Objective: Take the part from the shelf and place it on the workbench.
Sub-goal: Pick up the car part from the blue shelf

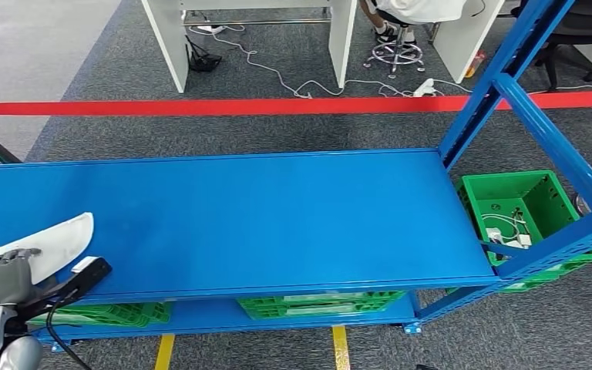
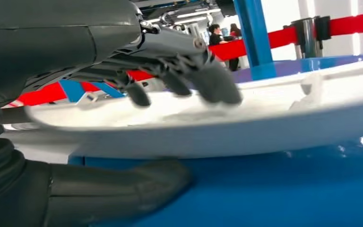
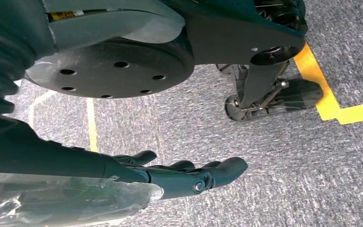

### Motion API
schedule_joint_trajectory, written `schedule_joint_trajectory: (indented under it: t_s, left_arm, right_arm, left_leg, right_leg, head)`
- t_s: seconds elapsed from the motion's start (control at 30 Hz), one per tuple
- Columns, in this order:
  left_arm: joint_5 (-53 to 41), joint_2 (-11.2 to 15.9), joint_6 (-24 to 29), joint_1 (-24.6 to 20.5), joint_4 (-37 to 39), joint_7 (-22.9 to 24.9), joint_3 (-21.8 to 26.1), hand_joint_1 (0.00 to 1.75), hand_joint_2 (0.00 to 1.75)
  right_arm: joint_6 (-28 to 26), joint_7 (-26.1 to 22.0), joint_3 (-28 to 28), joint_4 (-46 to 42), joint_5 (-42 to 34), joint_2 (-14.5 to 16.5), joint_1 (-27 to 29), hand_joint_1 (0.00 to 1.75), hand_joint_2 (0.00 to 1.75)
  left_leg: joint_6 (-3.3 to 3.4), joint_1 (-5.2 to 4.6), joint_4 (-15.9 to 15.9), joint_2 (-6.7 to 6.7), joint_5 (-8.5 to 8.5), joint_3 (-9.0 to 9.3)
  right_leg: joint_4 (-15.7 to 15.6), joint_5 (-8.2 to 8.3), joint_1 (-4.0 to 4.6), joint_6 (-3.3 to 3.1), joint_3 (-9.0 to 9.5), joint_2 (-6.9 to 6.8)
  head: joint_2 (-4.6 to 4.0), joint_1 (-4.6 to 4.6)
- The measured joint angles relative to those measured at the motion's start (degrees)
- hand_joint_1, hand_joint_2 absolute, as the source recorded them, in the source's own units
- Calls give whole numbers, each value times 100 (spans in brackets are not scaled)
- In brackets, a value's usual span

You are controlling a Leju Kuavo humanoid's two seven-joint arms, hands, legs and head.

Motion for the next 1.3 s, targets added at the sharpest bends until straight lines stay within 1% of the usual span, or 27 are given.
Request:
schedule_joint_trajectory:
  t_s: [0.17, 0.43, 0.57, 0.63, 0.7, 0.8, 0.87, 0.97, 1.03, 1.13, 1.2, 1.3]
  left_arm:
    - [-3, -17, 44, 7, 48, -36, 3, 175, 175]
    - [73, -107, 356, -4, 48, -304, -3, 175, 175]
    - [229, -194, 742, 4, 40, -534, -40, 175, 175]
    - [471, -271, 1081, 24, -5, -789, -61, 175, 175]
    - [851, -376, 1437, 62, -121, -1158, -97, 175, 175]
    - [1390, -540, 1932, 120, -386, -1742, -190, 175, 175]
    - [1608, -634, 2169, 136, -583, -1999, -263, 175, 175]
    - [1755, -726, 2292, 148, -813, -2153, -334, 175, 175]
    - [1940, -767, 2385, 164, -923, -2338, -375, 175, 175]
    - [2477, -825, 2612, 181, -1192, -2873, -492, 175, 175]
    - [2808, -858, 2686, 190, -1420, -3158, -612, 175, 175]
    - [3072, -890, 2698, 211, -1932, -3294, -913, 175, 175]
  right_arm:
    - [-2, -2, -3, -2, 5, 0, 0, 0, 175]
    - [-6, -28, -88, -11, 62, 24, -1, 0, 175]
    - [-1, -62, -134, -22, 115, 39, -1, 0, 175]
    - [26, -91, -161, -24, 146, 45, -1, 0, 175]
    - [68, -125, -179, -24, 185, 46, 1, 0, 175]
    - [87, -169, -201, -23, 234, 46, -1, 0, 175]
    - [83, -200, -220, -22, 253, 46, -4, 0, 175]
    - [73, -227, -232, -20, 262, 46, -6, 0, 175]
    - [65, -245, -237, -16, 272, 46, -8, 0, 175]
    - [39, -285, -245, -1, 294, 46, -14, 0, 175]
    - [20, -303, -251, 10, 299, 50, -20, 0, 175]
    - [25, -275, -273, 15, 299, 83, -24, 0, 175]
  left_leg:
    - [-1, 0, 0, 0, 1, 1]
    - [-1, 0, 0, 0, 1, 10]
    - [0, 0, 0, 0, 2, 12]
    - [1, 0, 0, 0, 3, 12]
    - [2, 0, 0, 0, 4, 12]
    - [2, 0, 0, 0, 4, 11]
    - [2, 0, 0, 0, 4, 11]
    - [2, 0, 0, 0, 4, 12]
    - [2, 1, 0, 0, 4, 11]
    - [2, 3, 0, 0, 4, 11]
    - [1, 4, 0, 0, 5, 12]
    - [0, 6, 0, 0, 6, 11]
  right_leg:
    - [0, 1, 0, 1, 1, 0]
    - [1, 1, -1, 1, 8, -1]
    - [1, 1, -1, 1, 10, -1]
    - [1, 3, -1, 2, 10, 0]
    - [1, 5, -1, 3, 9, 0]
    - [1, 8, -1, 2, 9, 0]
    - [1, 9, -1, 2, 9, 1]
    - [1, 10, -1, 3, 9, 1]
    - [1, 10, 0, 3, 7, 1]
    - [1, 10, 2, 3, 8, 0]
    - [1, 10, 3, 2, 8, 1]
    - [1, 11, 5, 2, 8, 0]
  head:
    - [0, 0]
    - [0, 1]
    - [0, 1]
    - [0, 1]
    - [0, 0]
    - [0, 1]
    - [0, 1]
    - [0, 1]
    - [0, 0]
    - [0, 1]
    - [0, 0]
    - [0, 1]
